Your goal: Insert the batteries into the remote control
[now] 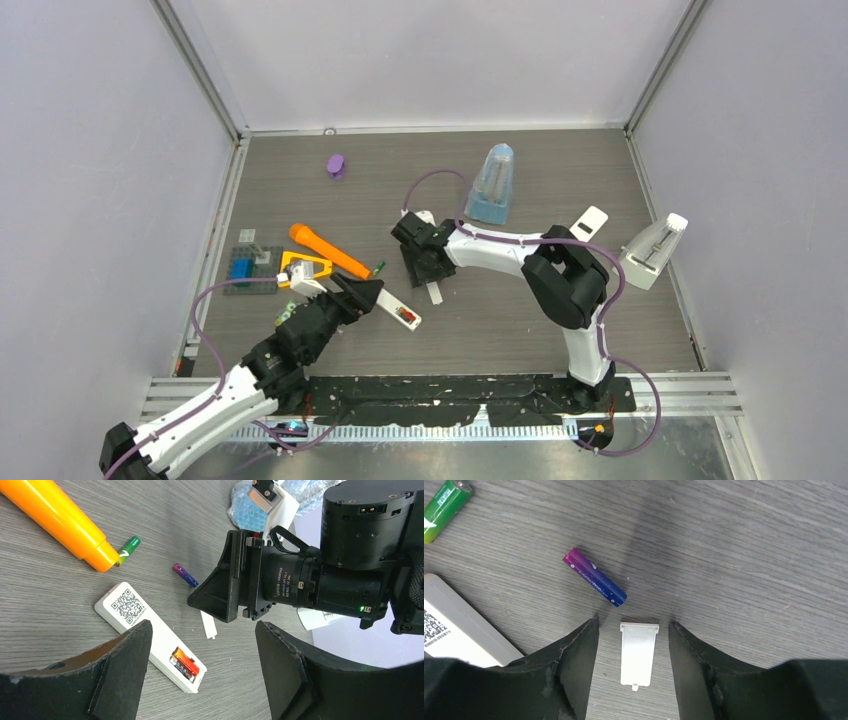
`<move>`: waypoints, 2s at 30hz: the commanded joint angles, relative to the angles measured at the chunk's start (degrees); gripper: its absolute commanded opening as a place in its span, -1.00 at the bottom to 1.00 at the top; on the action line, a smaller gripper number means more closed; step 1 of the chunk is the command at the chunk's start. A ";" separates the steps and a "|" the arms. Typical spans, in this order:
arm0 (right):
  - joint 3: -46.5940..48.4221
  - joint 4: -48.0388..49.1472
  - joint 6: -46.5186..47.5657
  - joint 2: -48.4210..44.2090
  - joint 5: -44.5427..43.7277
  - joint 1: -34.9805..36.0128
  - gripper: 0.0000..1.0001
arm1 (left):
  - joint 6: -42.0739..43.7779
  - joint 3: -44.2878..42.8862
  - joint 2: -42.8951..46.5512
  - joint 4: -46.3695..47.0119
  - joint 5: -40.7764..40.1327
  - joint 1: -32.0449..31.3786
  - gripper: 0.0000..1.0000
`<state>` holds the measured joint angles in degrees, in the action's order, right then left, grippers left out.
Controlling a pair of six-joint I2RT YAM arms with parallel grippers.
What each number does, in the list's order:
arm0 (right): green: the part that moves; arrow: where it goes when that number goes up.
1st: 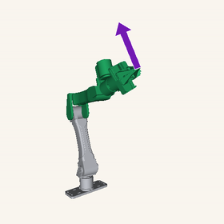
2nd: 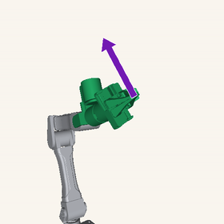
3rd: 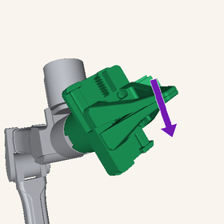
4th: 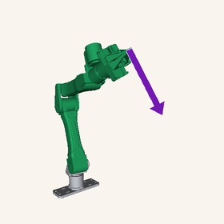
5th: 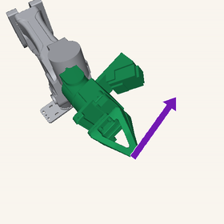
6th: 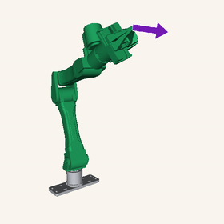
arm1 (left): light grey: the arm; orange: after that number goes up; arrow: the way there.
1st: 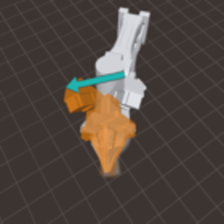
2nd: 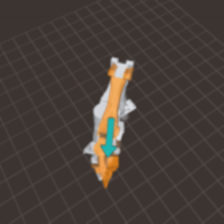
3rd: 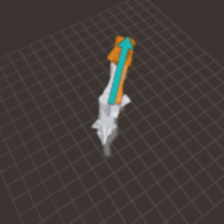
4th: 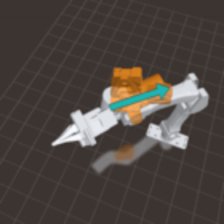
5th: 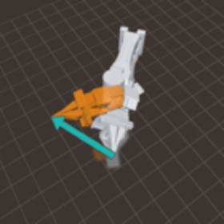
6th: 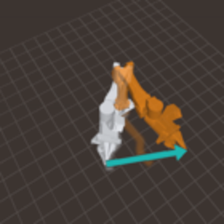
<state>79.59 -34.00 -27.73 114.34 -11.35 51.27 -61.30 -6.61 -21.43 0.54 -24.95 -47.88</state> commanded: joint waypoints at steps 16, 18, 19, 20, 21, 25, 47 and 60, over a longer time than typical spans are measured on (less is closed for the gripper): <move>-2.74 -4.22 -6.60 1.40 -3.87 0.07 -0.44 | 0.60 0.28 -0.97 3.75 1.12 -0.11 0.54; -3.10 -3.36 -6.82 -0.17 -4.42 0.06 -0.45 | 1.19 0.37 -1.99 5.34 2.31 -0.11 0.54; -3.20 -3.10 -6.95 -1.47 -4.74 0.06 -0.45 | 1.55 0.41 -2.56 6.25 3.00 -0.11 0.54; -3.32 -2.57 -7.09 -2.27 -4.87 -0.05 -0.45 | 1.96 0.51 -3.23 7.39 3.82 -0.11 0.55; -3.44 -2.39 -7.26 -3.80 -5.14 -0.03 -0.45 | 2.19 0.54 -3.92 8.26 4.38 -0.11 0.55; -4.61 -1.00 -8.29 -9.31 -4.48 -0.65 -0.43 | 3.13 0.50 -7.44 11.85 7.13 -0.11 0.55; -15.68 9.79 -22.12 -25.59 17.37 -2.88 -0.36 | 5.16 -7.11 -32.40 30.89 25.56 -0.11 0.56; -18.77 13.03 -27.55 -28.62 20.50 -3.05 -0.33 | 3.94 -9.52 -39.13 32.86 30.93 -0.11 0.18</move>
<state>60.82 -23.57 -52.88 88.14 8.21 48.51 -57.34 -14.46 -60.97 29.12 4.36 -47.88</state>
